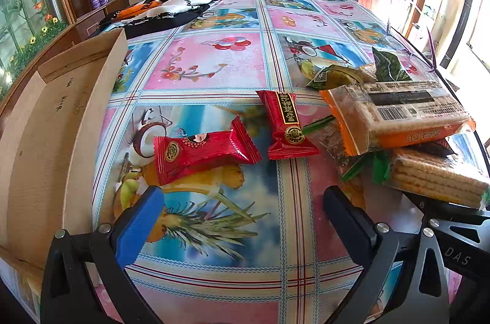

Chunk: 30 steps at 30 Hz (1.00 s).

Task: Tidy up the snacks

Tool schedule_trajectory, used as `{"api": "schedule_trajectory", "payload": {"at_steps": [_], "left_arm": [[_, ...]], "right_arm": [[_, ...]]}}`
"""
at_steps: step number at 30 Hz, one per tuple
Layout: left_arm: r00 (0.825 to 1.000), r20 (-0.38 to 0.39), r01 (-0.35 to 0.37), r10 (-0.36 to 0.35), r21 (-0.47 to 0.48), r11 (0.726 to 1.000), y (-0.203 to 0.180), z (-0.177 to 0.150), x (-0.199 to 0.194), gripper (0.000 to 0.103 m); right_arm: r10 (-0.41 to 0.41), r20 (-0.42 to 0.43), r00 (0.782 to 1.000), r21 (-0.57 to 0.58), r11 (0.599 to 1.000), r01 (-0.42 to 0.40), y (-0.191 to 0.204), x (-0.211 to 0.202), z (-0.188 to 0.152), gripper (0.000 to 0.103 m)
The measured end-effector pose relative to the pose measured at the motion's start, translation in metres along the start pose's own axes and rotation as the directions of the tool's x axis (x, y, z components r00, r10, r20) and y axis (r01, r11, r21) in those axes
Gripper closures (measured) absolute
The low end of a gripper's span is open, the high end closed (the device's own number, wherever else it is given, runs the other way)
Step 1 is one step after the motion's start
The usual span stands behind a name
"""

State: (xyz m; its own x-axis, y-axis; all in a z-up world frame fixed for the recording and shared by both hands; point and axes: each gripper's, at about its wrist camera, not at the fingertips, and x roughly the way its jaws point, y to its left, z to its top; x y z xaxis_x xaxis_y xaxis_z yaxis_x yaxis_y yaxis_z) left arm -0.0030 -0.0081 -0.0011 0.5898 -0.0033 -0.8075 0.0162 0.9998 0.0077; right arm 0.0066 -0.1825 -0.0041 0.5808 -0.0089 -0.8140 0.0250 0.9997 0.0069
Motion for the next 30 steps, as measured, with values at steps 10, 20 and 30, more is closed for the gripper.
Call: {"api": "schedule_trajectory", "payload": {"at_steps": [10,20,30], "left_arm": [[1.0,-0.001,0.0,0.0,0.0,1.0,0.0,0.0,0.0,0.0],[1.0,-0.003,-0.004,0.004,-0.002,1.0,0.0,-0.001,0.0,0.0],[0.989,-0.055,0.146,-0.139,0.151,0.978,-0.001,-0.017,-0.015,0.0]], "right_arm": [[0.003,-0.004,1.0,0.003,1.0,-0.003,0.0,0.0,0.0,0.001],[0.005,-0.006,1.0,0.006,1.0,-0.005,0.0,0.0,0.0,0.001],[0.11,-0.067,0.992,-0.094,0.989,-0.116,-0.005,-0.005,-0.006,0.001]]}}
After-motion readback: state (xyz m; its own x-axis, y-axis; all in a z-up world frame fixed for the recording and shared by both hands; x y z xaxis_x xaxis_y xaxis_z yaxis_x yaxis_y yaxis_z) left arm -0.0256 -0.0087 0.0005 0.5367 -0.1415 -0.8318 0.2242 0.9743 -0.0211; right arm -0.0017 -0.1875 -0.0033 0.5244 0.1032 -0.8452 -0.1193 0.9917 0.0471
